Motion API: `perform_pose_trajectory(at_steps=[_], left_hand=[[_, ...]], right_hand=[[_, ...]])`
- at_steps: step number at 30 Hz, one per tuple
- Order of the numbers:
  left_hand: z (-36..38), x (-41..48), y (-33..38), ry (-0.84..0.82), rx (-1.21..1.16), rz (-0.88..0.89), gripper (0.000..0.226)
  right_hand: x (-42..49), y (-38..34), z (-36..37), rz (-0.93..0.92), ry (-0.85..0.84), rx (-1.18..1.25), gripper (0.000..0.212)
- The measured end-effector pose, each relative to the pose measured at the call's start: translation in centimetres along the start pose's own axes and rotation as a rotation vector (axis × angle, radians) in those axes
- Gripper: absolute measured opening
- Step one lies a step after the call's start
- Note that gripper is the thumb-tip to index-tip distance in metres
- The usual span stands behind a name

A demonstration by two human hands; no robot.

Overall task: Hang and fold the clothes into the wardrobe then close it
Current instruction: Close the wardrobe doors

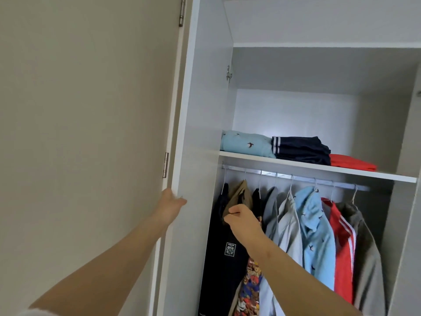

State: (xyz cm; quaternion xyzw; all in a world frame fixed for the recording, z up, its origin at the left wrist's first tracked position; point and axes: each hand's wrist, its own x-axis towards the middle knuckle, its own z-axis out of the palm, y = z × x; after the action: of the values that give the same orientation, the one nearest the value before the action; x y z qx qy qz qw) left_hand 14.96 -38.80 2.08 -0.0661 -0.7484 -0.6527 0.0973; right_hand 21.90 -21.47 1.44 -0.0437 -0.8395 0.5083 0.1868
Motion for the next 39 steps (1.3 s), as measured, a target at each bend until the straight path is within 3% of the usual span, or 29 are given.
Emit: perform_pose_trajectory(at_steps=[5,8,12,15,20,22,29,32,39], left_hand=[[1.9,0.0,-0.9,0.093,0.089,0.076,0.021],[3.6,-0.2,-0.7,0.105,0.304,0.228,0.019],[7.1,-0.7,0.5,0.133,0.536,0.448,0.031],[11.5,-0.6,0.3,0.127,0.523,0.600,0.038],[19.8,-0.4,-0.4,-0.015,0.228,0.641,0.088],[22.8,0.0,-0.4,-0.046,0.266,0.721,0.099],[32.8,1.6,1.9,0.156,0.869,0.746,0.112],[36.4,3.2,2.1,0.200,0.954,0.767,0.101],[43.5,8.9,1.1,0.267,0.994,0.749,0.098]], right_hand=[[1.2,1.9,-1.9,0.031,-0.018,0.034,0.014],[2.4,2.8,-3.7,0.040,-0.018,0.054,0.015],[4.7,4.0,-7.1,0.047,0.030,0.047,0.017],[6.2,5.1,-9.3,0.043,0.044,0.075,0.016],[7.5,8.9,-14.0,0.038,0.100,0.090,0.015],[7.9,11.3,-16.2,0.083,0.144,0.070,0.015],[9.9,16.3,-20.6,0.190,0.190,0.088,0.017],[11.6,17.8,-21.9,0.201,0.211,0.137,0.020],[17.1,22.6,-25.5,0.254,0.308,0.097,0.020]])
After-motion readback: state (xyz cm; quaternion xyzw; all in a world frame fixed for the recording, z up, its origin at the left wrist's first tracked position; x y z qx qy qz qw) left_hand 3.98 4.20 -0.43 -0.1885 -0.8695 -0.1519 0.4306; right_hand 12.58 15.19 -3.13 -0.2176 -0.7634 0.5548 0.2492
